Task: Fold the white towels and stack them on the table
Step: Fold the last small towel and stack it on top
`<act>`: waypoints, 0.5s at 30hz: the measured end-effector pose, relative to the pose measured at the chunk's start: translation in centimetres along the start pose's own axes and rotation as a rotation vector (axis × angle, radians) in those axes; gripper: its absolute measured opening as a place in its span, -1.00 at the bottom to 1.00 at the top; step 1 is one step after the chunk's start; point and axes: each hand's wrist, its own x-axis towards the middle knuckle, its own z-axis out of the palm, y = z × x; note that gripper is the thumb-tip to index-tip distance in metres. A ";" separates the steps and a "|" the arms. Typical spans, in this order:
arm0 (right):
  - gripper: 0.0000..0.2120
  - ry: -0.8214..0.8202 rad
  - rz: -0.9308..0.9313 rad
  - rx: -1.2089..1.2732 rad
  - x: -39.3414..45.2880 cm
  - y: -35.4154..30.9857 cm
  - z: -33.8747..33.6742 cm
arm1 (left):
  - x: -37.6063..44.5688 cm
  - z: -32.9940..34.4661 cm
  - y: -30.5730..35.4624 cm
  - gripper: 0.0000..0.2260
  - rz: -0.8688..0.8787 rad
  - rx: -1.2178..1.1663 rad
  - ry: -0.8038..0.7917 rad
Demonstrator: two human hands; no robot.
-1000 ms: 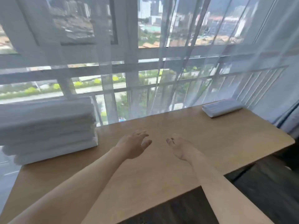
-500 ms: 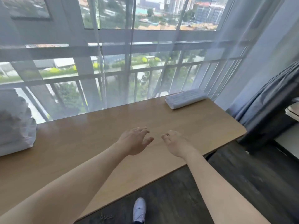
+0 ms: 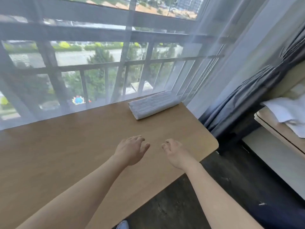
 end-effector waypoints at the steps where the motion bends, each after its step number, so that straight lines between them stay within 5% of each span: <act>1: -0.47 -0.003 0.005 0.002 1.0 0.6 -0.6 | 1.0 -0.1 0.2 -0.48 -0.012 -0.001 -0.004; 15: -0.48 -0.050 -0.039 0.095 18.1 7.6 -6.7 | 14.4 -0.8 2.5 -0.56 -0.202 -0.068 0.035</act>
